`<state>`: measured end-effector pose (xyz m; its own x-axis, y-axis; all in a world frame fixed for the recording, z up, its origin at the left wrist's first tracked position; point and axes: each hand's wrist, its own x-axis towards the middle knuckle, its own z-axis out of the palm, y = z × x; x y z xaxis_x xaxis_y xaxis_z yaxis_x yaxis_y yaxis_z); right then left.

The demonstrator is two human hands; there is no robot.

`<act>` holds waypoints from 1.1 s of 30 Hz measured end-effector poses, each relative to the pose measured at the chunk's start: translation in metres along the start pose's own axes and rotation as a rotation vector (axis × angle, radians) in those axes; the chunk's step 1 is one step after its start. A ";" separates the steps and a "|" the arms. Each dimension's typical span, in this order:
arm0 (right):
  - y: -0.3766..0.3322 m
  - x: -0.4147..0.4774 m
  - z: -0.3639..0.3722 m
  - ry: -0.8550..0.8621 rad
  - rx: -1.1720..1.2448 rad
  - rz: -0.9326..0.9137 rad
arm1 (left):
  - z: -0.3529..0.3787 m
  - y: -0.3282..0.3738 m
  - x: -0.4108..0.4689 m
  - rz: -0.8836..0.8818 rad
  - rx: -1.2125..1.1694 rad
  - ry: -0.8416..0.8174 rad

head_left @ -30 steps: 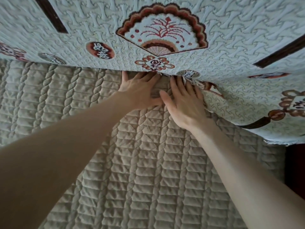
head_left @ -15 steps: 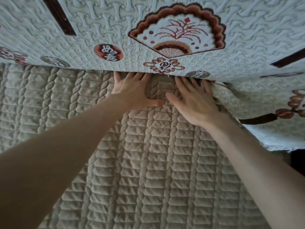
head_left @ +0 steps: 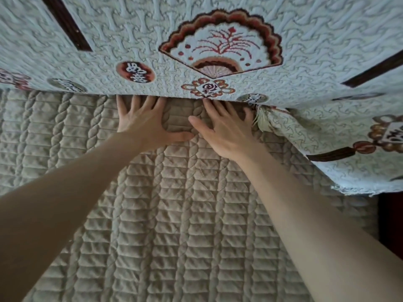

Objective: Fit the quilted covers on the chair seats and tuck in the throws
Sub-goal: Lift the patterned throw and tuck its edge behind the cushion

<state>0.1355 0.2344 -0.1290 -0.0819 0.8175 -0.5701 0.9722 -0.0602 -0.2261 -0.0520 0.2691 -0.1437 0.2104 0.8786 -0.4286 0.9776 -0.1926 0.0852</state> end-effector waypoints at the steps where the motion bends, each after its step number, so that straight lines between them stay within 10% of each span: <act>1: 0.007 -0.009 0.001 0.014 -0.004 0.018 | -0.001 0.002 0.001 -0.009 0.011 -0.024; 15: 0.126 -0.030 -0.039 0.001 0.106 0.150 | 0.006 0.095 -0.036 0.326 -0.033 -0.054; 33: 0.220 -0.063 -0.022 0.106 -0.143 0.068 | 0.004 0.200 -0.004 0.347 -0.008 -0.019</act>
<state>0.3594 0.1823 -0.1250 0.0013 0.8707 -0.4918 0.9966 -0.0413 -0.0706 0.1425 0.2252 -0.1288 0.5303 0.7529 -0.3897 0.8478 -0.4751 0.2357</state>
